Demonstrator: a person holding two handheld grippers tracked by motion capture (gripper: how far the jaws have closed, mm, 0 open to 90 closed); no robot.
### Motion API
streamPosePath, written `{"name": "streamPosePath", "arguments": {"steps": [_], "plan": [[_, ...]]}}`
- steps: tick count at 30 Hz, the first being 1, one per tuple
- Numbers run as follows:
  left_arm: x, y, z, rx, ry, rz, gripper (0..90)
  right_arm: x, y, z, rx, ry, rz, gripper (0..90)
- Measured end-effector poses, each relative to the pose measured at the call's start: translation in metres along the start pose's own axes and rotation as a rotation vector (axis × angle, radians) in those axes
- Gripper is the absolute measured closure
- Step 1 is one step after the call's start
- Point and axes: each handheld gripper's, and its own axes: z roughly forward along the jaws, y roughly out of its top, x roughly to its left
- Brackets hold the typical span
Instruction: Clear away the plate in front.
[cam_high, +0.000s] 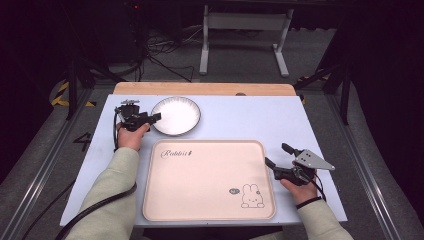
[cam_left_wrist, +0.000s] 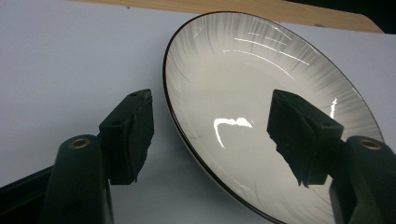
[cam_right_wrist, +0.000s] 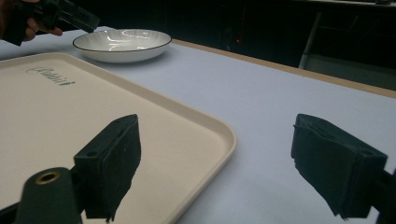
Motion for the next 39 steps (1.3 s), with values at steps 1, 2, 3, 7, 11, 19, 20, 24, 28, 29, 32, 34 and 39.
{"name": "streamPosePath", "arguments": {"steps": [1, 2, 3, 7, 11, 19, 20, 24, 28, 29, 32, 34, 39], "plan": [[0.001, 0.000, 0.001, 0.004, 0.000, -0.006, 32.6, 0.000, 0.000, 0.000, 0.000, 0.001, -0.002, 16.6], [0.001, 0.000, 0.001, 0.006, 0.002, -0.006, 32.6, 0.000, 0.000, 0.000, 0.001, -0.001, -0.003, 16.6], [0.001, 0.000, 0.002, 0.005, 0.006, -0.009, 32.5, 0.000, 0.000, 0.000, 0.001, -0.001, -0.004, 16.6], [0.004, 0.000, 0.004, 0.011, 0.016, -0.023, 34.1, 0.000, 0.000, 0.000, 0.001, -0.001, -0.004, 16.6], [0.007, -0.001, 0.008, 0.024, 0.016, -0.045, 39.0, 0.000, 0.000, 0.000, 0.001, 0.000, -0.005, 16.6], [0.007, -0.001, 0.014, 0.062, 0.003, -0.076, 49.0, 0.000, 0.000, 0.000, 0.000, -0.002, -0.006, 16.6], [0.007, -0.001, 0.015, 0.069, -0.001, -0.078, 49.0, 0.000, 0.000, 0.000, 0.000, -0.002, -0.006, 16.6], [0.008, -0.002, 0.018, 0.096, 0.001, -0.101, 54.6, 0.000, 0.000, 0.000, 0.000, -0.002, -0.006, 16.6], [0.010, -0.003, 0.019, 0.100, -0.011, -0.109, 58.9, 0.000, 0.000, 0.000, 0.000, -0.003, -0.006, 16.6], [0.010, -0.003, 0.019, 0.103, -0.009, -0.110, 59.7, 0.000, 0.000, 0.000, 0.001, -0.003, -0.006, 16.7], [0.011, -0.003, 0.019, 0.110, -0.011, -0.105, 63.0, 0.000, 0.000, 0.000, 0.001, -0.003, -0.006, 16.7], [0.011, -0.003, 0.019, 0.116, -0.008, -0.103, 65.7, 0.000, 0.000, 0.000, 0.001, -0.004, -0.005, 16.7], [0.010, -0.001, 0.019, 0.137, -0.009, -0.121, 67.5, 0.001, 0.000, 0.000, 0.001, -0.005, -0.008, 16.6]]}}
